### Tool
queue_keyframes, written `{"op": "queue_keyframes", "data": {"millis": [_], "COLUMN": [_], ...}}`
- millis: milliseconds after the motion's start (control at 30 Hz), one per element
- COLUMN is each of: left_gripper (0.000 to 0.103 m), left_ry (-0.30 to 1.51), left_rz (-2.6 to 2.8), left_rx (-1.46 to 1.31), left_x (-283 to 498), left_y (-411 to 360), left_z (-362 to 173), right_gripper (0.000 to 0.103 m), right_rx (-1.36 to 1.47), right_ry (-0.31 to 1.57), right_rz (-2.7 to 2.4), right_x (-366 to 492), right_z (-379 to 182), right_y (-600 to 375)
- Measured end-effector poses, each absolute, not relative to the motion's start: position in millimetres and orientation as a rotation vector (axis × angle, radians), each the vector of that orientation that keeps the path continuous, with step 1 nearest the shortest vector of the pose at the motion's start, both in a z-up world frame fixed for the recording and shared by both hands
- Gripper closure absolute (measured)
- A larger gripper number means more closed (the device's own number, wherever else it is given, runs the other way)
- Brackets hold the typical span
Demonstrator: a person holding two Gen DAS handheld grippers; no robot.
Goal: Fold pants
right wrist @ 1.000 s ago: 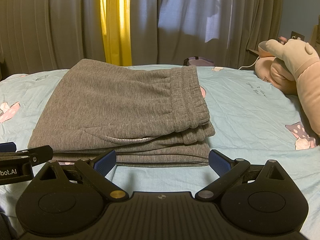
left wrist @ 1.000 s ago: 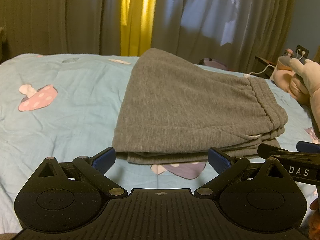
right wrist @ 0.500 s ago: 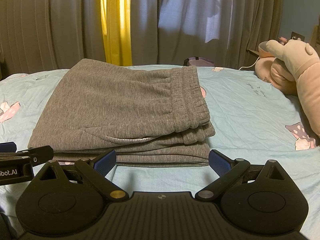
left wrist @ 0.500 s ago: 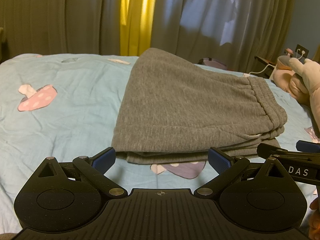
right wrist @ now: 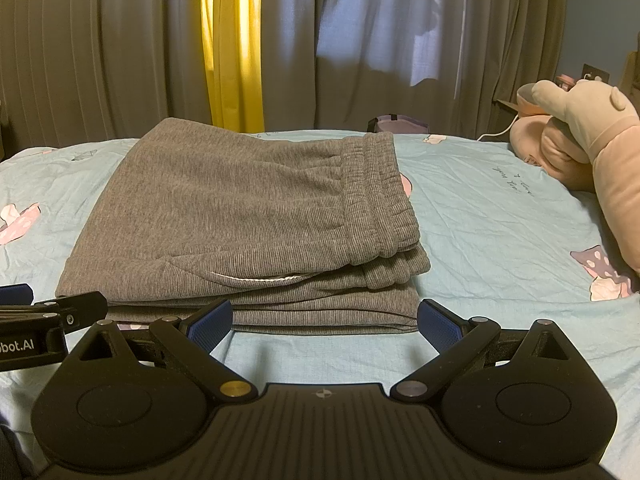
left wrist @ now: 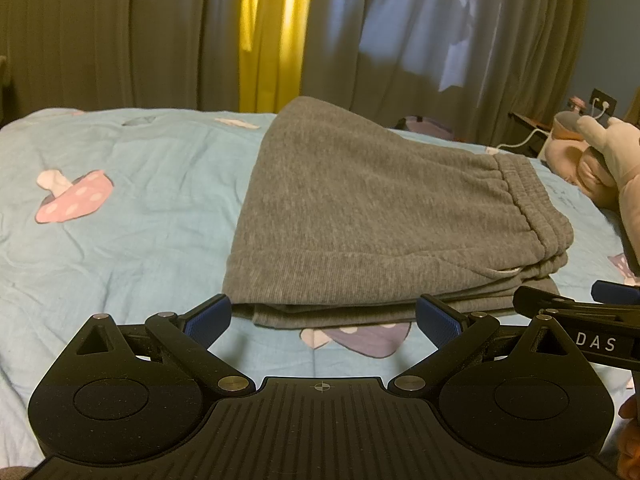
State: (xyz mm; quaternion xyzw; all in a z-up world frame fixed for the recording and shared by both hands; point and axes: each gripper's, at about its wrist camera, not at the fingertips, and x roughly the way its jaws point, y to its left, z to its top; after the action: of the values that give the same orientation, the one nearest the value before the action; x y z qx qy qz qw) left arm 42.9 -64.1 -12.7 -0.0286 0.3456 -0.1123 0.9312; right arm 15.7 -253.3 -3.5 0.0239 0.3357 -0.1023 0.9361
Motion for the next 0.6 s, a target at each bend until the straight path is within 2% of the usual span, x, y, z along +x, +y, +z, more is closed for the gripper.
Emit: {"op": "queue_keyframes", "data": {"millis": [600], "left_gripper": [0.001], "left_ry": [0.689], "left_rz": [-0.232], "left_rx": [-0.059], "left_x": [41.6], "left_y": [-63.4], "left_z": [-12.5], "right_gripper": [0.004], "right_rx": [0.047], "right_ry": [0.685], "right_rz": [-0.207], "right_x": [16.0], "right_z": [-3.6], "right_y": [-253.9]}}
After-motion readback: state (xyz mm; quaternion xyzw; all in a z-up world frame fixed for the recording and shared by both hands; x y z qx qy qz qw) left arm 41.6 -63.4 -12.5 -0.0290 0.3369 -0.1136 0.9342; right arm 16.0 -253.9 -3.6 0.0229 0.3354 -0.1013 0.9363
